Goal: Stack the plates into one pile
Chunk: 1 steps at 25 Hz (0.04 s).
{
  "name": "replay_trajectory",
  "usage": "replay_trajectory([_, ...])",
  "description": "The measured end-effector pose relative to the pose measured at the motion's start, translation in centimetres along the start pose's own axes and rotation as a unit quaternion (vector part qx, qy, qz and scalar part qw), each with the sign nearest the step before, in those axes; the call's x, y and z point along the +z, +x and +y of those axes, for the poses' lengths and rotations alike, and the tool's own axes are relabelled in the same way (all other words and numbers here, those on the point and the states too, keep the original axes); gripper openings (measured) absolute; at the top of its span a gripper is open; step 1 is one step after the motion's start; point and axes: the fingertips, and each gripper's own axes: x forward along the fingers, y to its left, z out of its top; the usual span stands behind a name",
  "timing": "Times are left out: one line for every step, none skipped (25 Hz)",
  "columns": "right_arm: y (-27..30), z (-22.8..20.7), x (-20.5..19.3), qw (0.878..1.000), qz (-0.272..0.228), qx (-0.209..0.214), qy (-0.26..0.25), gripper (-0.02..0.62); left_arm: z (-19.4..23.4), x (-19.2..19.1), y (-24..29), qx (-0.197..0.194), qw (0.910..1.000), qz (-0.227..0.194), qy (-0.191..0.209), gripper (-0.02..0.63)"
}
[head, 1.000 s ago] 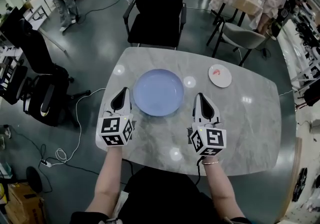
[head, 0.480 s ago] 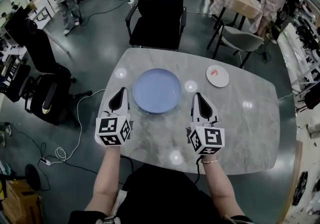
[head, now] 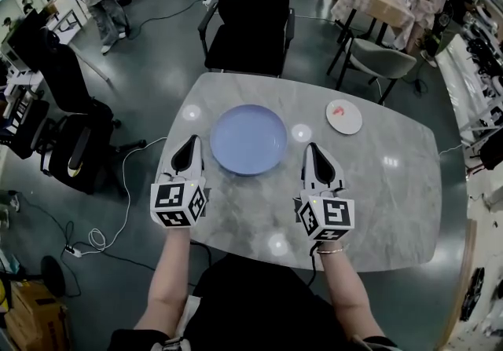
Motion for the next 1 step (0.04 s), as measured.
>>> replay_trajectory([0.09, -0.04, 0.03, 1.000, -0.001, 0.000, 0.000, 0.005, 0.03, 0.04, 0.12, 0.000, 1.0000, -0.001, 0.000, 0.006])
